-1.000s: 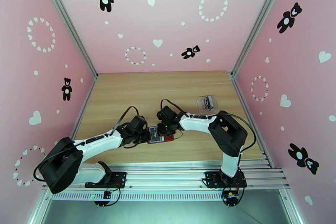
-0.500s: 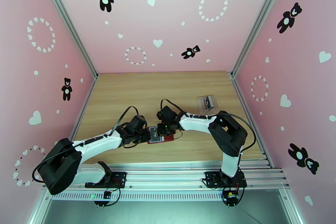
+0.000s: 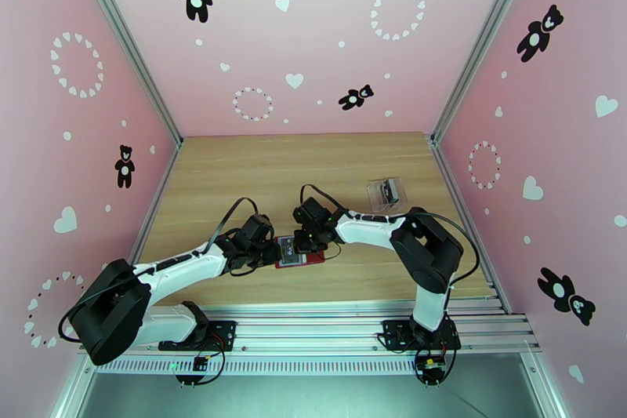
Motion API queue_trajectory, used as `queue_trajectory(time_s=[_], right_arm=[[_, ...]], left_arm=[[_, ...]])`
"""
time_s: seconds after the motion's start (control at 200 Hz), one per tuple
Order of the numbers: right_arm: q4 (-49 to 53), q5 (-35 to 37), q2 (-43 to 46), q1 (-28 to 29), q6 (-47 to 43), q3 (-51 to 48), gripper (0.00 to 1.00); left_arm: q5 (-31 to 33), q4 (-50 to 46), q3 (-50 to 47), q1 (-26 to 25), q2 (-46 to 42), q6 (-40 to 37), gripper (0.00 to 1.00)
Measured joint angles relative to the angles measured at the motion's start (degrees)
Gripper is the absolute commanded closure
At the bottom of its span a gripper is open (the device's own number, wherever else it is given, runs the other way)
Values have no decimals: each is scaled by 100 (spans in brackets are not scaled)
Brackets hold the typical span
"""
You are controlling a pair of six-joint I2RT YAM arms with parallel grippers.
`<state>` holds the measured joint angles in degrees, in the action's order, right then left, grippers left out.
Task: Put the credit cards into the card holder
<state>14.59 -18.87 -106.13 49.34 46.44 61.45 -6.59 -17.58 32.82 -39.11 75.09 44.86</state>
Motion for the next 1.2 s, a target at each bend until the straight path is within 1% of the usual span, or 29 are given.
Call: queue_trajectory(time_s=[0.07, 0.19, 0.325, 0.711, 1.201], right_arm=[[-9, 0, 2, 0, 7, -13, 91], [-20, 9, 4, 0, 13, -28, 87], [-17, 20, 7, 0, 9, -31, 87], [-20, 81, 20, 0, 11, -42, 95], [-13, 138, 195, 0, 11, -52, 96]], left_arm=[[2, 0, 0, 0, -11, 0, 78], [2, 0, 0, 0, -15, 0, 78], [2, 2, 0, 0, -15, 0, 78], [2, 2, 0, 0, -15, 0, 78], [2, 2, 0, 0, -15, 0, 78]])
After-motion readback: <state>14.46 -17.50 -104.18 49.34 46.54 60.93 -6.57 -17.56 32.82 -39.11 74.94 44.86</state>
